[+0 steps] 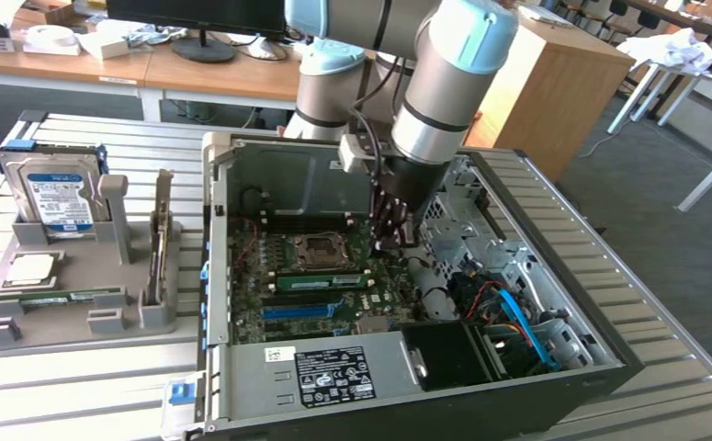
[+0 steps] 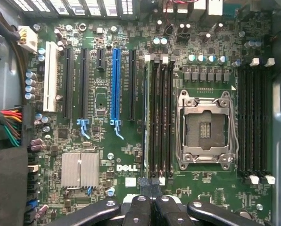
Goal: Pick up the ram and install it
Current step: 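Press down the ram until it locks into place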
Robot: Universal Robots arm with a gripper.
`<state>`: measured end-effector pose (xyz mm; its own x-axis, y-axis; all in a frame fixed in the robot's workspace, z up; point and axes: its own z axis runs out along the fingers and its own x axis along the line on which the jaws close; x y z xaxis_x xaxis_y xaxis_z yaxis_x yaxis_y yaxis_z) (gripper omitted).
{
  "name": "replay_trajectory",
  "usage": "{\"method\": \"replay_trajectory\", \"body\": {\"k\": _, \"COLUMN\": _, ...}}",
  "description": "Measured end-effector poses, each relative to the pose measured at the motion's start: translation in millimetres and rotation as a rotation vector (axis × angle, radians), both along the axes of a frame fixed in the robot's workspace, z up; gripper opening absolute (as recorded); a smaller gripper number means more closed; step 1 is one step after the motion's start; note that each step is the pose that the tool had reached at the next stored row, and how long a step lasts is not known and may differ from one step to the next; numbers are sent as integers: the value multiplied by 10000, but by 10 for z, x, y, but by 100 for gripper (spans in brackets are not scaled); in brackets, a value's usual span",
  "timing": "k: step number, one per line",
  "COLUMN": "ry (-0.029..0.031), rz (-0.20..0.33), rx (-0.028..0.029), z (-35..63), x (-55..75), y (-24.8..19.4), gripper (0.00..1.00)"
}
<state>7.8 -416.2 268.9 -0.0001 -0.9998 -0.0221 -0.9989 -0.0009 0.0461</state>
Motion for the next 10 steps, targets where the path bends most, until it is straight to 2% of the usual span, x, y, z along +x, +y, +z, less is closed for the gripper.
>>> {"method": "replay_trajectory", "body": {"k": 10, "ry": 0, "rz": 0, "rx": 0, "z": -121, "x": 0, "y": 0, "gripper": 10}}
